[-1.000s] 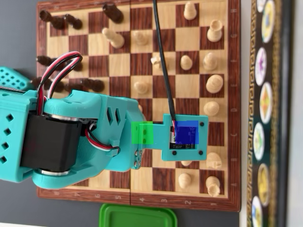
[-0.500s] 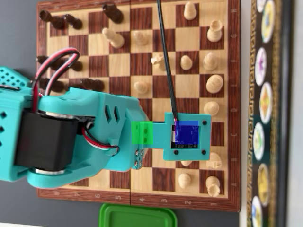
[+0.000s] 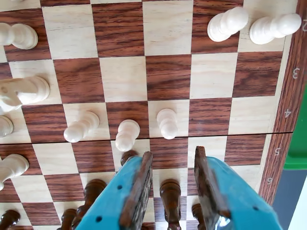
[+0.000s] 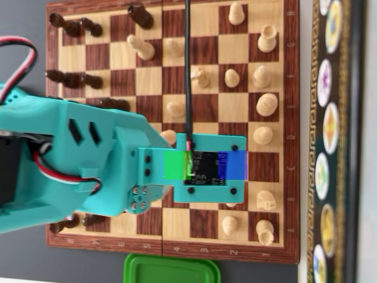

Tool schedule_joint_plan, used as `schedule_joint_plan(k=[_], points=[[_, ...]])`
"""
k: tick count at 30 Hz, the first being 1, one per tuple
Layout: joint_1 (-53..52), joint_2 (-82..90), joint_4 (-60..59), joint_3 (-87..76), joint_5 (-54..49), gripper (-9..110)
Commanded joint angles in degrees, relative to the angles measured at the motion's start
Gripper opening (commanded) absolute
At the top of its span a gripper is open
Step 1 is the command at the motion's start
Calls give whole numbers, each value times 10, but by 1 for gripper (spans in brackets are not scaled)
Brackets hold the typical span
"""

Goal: Play chess

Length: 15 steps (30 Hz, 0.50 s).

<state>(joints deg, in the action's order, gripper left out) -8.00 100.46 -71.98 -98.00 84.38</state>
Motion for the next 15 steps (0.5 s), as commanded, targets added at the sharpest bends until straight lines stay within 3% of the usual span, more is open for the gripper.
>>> schedule_joint_plan(k=[1,15], points=[[-5,79,4,-20,5,14],[-1,316,124,-221,6,14]])
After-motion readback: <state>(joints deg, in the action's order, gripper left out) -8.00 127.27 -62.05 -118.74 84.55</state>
